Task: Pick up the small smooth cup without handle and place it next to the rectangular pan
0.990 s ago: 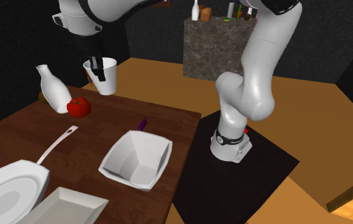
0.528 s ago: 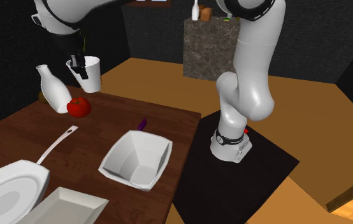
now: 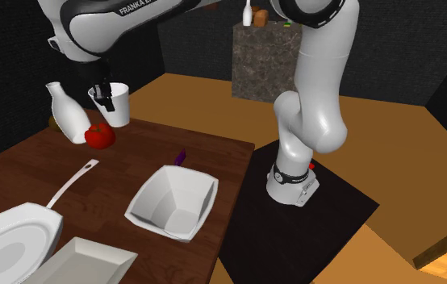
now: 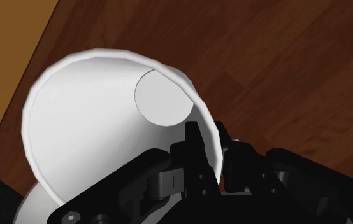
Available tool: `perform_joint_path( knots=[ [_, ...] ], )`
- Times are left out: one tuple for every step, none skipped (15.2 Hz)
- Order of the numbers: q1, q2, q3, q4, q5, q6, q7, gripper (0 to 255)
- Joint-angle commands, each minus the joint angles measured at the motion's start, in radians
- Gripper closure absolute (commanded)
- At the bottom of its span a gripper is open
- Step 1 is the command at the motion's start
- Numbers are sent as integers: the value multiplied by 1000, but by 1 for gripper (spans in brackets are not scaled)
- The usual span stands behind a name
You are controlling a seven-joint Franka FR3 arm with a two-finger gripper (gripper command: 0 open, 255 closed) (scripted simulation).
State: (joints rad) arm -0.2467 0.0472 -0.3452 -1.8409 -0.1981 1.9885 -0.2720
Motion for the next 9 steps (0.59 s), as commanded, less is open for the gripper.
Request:
perform_joint_path(
  knots=[
    [-2, 4, -1, -22, -1, 27, 2, 255],
    [-2, 6, -2, -33, -1, 39, 4, 255],
    [-2, 9, -2, -43, -1, 52, 6, 255],
    [-3, 11, -2, -53, -1, 65, 8, 255],
    [-3, 14, -2, -63, -1, 78, 10, 255],
    [-4, 18, -3, -73, -1, 91, 12, 255],
    [-4, 21, -3, -83, -1, 103, 13, 255],
    [-4, 25, -3, -92, -1, 116, 15, 255],
    [-5, 29, -3, -101, -1, 129, 17, 255]
  ],
)
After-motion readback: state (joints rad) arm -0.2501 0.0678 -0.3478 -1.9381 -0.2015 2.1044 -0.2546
